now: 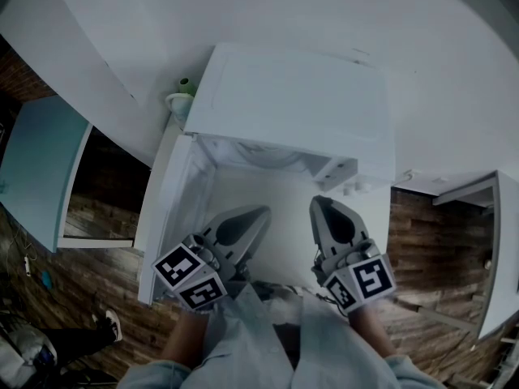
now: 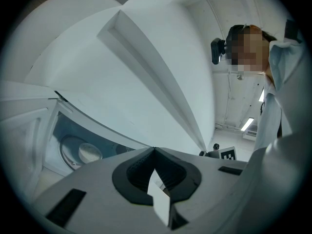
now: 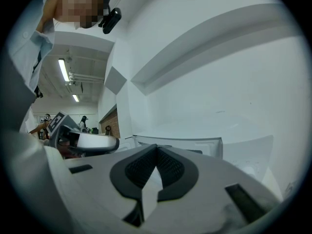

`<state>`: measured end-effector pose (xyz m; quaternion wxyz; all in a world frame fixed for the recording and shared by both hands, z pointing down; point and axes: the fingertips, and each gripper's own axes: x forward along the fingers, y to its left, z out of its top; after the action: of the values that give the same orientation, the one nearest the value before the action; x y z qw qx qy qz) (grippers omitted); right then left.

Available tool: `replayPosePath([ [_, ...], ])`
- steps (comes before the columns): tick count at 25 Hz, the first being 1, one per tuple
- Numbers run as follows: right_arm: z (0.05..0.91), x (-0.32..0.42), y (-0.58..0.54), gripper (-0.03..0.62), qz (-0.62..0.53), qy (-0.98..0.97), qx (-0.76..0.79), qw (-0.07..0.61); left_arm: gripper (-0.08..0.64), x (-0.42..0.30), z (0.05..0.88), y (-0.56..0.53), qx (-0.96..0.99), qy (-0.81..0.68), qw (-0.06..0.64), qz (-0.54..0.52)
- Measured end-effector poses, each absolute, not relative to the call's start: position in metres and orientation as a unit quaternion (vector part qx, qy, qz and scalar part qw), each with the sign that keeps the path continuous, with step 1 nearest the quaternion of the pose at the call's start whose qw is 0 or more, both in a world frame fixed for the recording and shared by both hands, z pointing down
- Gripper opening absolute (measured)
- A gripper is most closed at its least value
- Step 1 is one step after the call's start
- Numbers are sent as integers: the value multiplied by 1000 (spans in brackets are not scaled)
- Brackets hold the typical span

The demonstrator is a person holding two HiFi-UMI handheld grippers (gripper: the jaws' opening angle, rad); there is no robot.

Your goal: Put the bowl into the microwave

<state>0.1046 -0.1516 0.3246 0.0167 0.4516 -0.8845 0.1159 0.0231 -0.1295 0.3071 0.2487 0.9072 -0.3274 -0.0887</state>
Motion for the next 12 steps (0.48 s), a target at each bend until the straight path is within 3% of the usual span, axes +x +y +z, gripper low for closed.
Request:
replayPosePath([
  [12,324,97,-147,2,114,-891,439,20,-2,23,307,-124,908,-328,247,-83],
])
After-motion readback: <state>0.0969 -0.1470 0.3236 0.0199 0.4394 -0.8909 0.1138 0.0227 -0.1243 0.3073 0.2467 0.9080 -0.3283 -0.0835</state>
